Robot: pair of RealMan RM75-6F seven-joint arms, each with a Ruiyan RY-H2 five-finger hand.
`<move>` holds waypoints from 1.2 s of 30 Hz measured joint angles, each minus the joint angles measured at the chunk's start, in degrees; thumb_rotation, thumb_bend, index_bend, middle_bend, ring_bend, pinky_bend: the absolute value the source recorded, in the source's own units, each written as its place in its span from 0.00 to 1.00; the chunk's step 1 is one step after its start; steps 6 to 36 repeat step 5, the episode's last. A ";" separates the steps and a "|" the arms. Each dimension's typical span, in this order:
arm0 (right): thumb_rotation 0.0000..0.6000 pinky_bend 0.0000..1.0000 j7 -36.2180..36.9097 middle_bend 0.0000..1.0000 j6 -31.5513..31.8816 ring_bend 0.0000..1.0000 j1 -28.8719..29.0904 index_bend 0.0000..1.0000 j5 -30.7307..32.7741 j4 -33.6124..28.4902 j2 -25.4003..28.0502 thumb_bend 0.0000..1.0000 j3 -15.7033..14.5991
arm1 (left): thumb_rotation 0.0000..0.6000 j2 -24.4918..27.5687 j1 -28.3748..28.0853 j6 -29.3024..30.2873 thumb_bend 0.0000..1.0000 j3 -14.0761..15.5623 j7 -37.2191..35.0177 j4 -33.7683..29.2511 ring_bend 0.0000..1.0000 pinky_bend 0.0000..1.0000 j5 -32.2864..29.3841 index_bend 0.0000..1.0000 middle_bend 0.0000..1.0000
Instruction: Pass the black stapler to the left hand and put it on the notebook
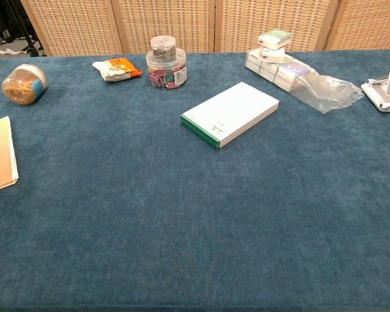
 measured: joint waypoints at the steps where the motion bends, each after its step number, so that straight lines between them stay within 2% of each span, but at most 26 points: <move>1: 1.00 0.03 0.06 0.00 -0.01 0.00 -0.01 0.02 -0.04 -0.06 0.05 0.00 -0.02 | 1.00 0.72 0.31 1.12 0.03 -0.22 0.07 -1.09 0.00 0.00 0.00 0.00 0.00; 5: 1.00 0.03 0.20 0.00 0.09 0.00 -0.09 0.02 -0.23 -0.34 0.28 0.00 -0.07 | 1.00 4.43 1.91 6.03 0.02 -1.31 1.80 -8.07 0.00 0.00 -0.13 0.00 0.00; 36: 1.00 0.03 0.20 0.00 0.09 0.00 -0.09 0.02 -0.23 -0.34 0.28 0.00 -0.07 | 1.00 4.43 1.91 6.03 0.02 -1.31 1.80 -8.07 0.00 0.00 -0.13 0.00 0.00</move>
